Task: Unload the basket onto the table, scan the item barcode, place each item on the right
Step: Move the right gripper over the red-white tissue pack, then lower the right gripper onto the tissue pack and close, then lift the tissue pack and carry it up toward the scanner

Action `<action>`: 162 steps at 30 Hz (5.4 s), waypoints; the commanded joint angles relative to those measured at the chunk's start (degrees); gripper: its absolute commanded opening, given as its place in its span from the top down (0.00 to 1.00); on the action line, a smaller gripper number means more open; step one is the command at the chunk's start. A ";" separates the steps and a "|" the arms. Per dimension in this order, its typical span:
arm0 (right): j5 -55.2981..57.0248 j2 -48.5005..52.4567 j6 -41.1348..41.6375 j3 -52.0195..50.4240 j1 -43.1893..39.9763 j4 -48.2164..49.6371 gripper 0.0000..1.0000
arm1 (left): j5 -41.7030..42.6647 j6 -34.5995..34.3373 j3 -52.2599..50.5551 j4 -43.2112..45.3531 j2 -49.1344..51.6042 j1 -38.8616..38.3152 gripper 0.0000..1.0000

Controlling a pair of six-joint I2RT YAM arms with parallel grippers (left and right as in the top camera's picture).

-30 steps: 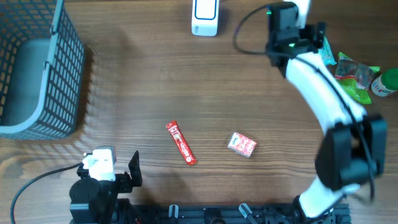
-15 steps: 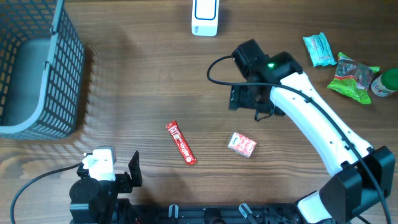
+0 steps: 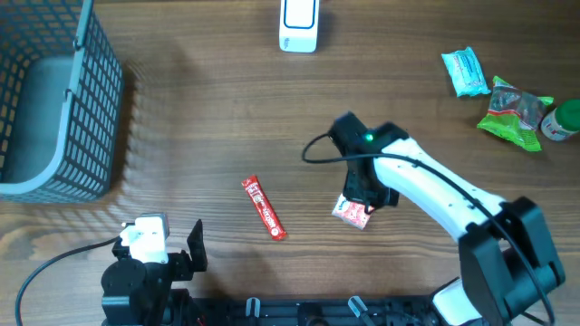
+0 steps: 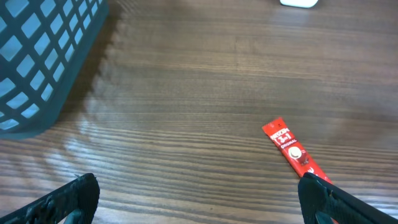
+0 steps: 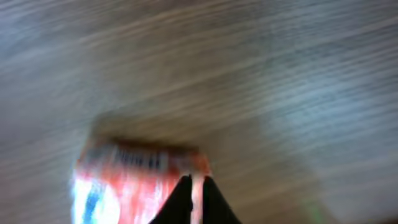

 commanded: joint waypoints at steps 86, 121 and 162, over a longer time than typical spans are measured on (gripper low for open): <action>-15.37 -0.20 -8.00 5.92 15.10 32.24 0.80 | -0.59 -0.55 -0.37 0.20 -0.24 -0.31 0.00; -20.17 15.10 -60.59 10.10 9.88 20.48 0.00 | -0.59 -0.55 -0.37 0.20 -0.24 -0.31 0.00; -13.31 15.30 -53.11 17.86 9.70 11.87 0.83 | -0.59 -0.55 -0.37 0.20 -0.24 -0.31 0.00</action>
